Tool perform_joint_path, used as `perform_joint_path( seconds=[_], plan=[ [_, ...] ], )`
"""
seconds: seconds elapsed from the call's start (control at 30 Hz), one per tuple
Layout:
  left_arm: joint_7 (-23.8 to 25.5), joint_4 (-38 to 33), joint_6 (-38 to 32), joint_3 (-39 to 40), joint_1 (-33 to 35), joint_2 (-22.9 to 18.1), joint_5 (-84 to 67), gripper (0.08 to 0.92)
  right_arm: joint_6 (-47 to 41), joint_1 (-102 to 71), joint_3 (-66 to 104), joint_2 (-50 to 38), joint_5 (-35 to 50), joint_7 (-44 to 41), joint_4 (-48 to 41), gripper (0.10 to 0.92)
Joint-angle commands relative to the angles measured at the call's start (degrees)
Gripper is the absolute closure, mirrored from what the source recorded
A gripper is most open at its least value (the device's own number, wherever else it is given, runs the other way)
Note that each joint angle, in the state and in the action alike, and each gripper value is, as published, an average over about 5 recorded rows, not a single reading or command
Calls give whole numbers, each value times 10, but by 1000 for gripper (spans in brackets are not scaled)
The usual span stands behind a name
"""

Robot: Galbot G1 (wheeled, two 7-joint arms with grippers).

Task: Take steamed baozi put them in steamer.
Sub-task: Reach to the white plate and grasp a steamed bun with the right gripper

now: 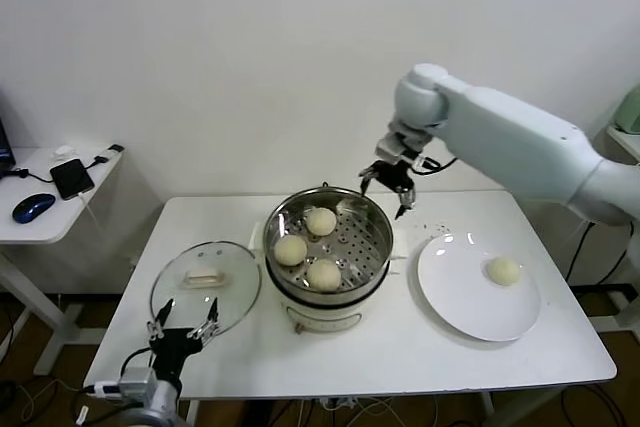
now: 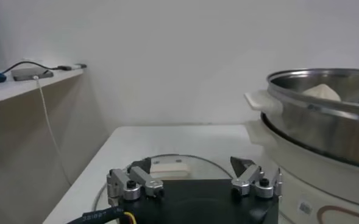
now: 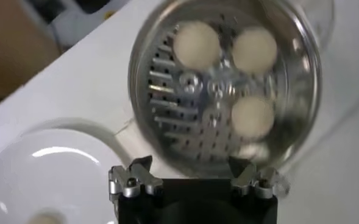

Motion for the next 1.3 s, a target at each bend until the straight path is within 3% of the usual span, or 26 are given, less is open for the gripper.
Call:
perform_joint_path(
  seconds=[0.03, 0.33, 0.73, 0.93, 1.3],
  plan=[
    [9, -7, 8, 1, 3, -8, -19, 177, -212, -41, 63, -134, -41, -4, -27, 203],
    [12, -17, 13, 0, 16, -12, -34, 177, -138, -185, 186, -144, -153, 9, -79, 203],
    [14, -29, 18, -5, 34, -14, -47, 177, 46, -310, 341, -62, -248, 61, -216, 203],
    [13, -27, 20, -6, 35, -14, -47, 177, 58, -317, 356, -61, -270, 36, -228, 203],
    [15, -21, 23, -4, 32, -13, -52, 177, 103, -339, 411, -36, -316, 94, -286, 203]
  ],
)
